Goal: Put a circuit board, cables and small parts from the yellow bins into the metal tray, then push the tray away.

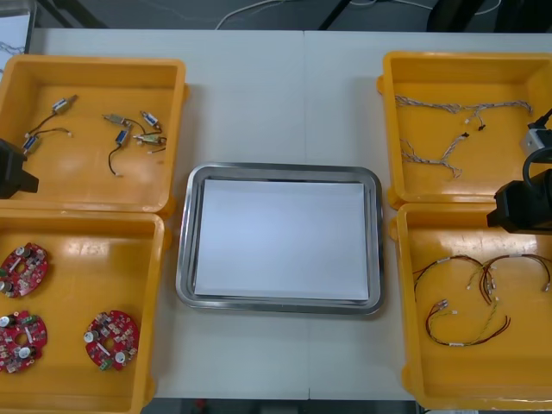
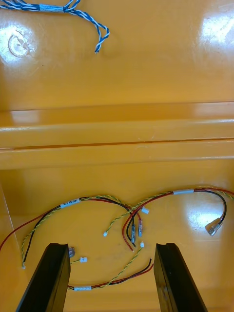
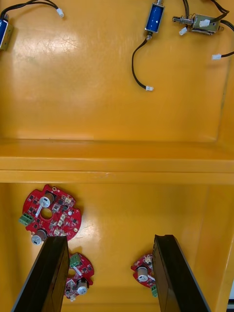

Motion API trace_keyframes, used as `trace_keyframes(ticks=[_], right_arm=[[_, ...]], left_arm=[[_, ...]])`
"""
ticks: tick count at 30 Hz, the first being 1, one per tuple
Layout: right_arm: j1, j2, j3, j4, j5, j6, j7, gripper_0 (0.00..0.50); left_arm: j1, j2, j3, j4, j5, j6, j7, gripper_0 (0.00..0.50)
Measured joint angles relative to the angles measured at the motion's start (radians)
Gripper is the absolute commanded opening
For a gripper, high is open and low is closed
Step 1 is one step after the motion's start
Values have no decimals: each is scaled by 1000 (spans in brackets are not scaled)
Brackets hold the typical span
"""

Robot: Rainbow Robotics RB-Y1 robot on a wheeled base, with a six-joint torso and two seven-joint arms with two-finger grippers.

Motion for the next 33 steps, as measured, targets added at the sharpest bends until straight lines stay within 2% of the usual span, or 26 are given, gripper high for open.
trace_keyframes(ticks=[33], right_arm=[[0,0,0,0,0,0,0,500]], left_arm=[[0,0,0,0,0,0,0,500]])
